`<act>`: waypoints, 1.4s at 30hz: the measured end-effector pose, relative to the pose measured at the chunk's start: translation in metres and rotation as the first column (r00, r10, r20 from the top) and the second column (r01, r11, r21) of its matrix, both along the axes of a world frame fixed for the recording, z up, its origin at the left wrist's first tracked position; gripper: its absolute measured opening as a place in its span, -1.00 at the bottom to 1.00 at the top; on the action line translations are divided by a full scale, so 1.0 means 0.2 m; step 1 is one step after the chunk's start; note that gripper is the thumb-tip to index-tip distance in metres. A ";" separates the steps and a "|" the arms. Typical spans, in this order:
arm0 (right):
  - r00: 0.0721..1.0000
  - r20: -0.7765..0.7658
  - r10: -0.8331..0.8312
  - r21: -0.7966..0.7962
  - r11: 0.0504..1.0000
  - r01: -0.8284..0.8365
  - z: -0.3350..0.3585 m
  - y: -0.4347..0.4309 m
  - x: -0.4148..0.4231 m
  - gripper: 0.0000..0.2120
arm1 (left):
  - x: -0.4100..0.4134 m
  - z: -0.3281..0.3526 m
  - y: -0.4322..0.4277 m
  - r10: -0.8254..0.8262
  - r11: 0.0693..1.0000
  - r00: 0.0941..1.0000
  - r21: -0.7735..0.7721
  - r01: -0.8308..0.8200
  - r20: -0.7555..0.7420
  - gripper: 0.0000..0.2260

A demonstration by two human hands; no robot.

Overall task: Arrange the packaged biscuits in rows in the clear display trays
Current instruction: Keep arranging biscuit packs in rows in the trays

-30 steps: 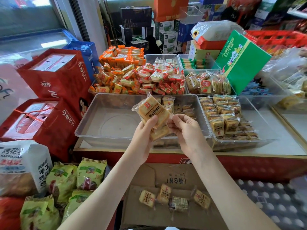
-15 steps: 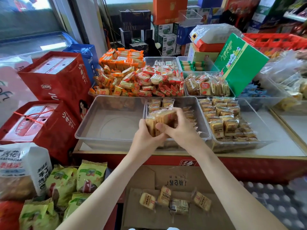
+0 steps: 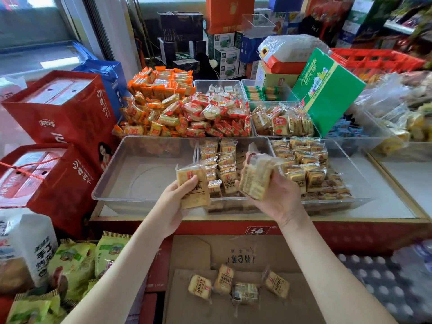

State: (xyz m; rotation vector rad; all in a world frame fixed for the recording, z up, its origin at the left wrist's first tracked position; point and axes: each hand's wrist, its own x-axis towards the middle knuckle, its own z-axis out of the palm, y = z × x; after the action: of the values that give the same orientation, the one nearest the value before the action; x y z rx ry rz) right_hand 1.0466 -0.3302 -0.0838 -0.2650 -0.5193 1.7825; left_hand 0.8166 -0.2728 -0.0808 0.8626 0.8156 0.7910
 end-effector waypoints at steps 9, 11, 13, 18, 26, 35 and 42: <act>-0.296 0.939 -0.175 0.242 0.947 0.210 -0.09 0.18 0.04 -0.46 | -0.05 -0.14 0.09 0.159 0.953 0.942 0.295 -0.069 -0.294 -0.84; -0.264 0.959 -0.098 0.187 0.923 0.336 -0.15 0.26 0.04 -0.39 | -0.06 -0.19 0.10 0.188 0.946 0.929 0.315 -0.083 -0.319 -0.85; -0.265 0.963 -0.043 0.144 0.917 0.371 -0.21 0.34 0.03 -0.31 | -0.07 -0.25 0.11 0.216 0.946 0.917 0.304 -0.112 -0.334 -0.82; -0.368 0.918 0.150 -0.036 0.954 0.299 -0.47 0.57 0.02 -0.48 | -0.07 -0.38 0.13 0.210 0.963 0.900 0.238 -0.124 -0.382 -0.80; -0.441 0.892 -0.097 0.143 0.987 0.072 -0.26 0.51 -0.07 -0.41 | -0.01 -0.36 0.17 -0.045 0.978 0.809 0.138 0.154 -0.586 -0.78; 0.248 0.966 -0.073 0.024 0.980 0.198 0.02 0.26 -0.05 -0.91 | 0.12 -0.06 0.24 -0.236 0.920 0.833 0.161 0.358 -0.501 -0.70; 0.760 0.620 -0.194 -0.156 0.919 0.363 0.07 0.16 -0.05 -0.89 | 0.08 0.04 0.20 -0.152 0.968 0.986 0.189 0.163 -0.070 -0.46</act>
State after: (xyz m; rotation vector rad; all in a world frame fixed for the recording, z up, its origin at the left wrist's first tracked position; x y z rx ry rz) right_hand 1.0359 -0.2980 -0.0696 -1.0713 -0.6356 1.4430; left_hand 0.8322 -0.2333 -0.0725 1.1143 0.7153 0.7163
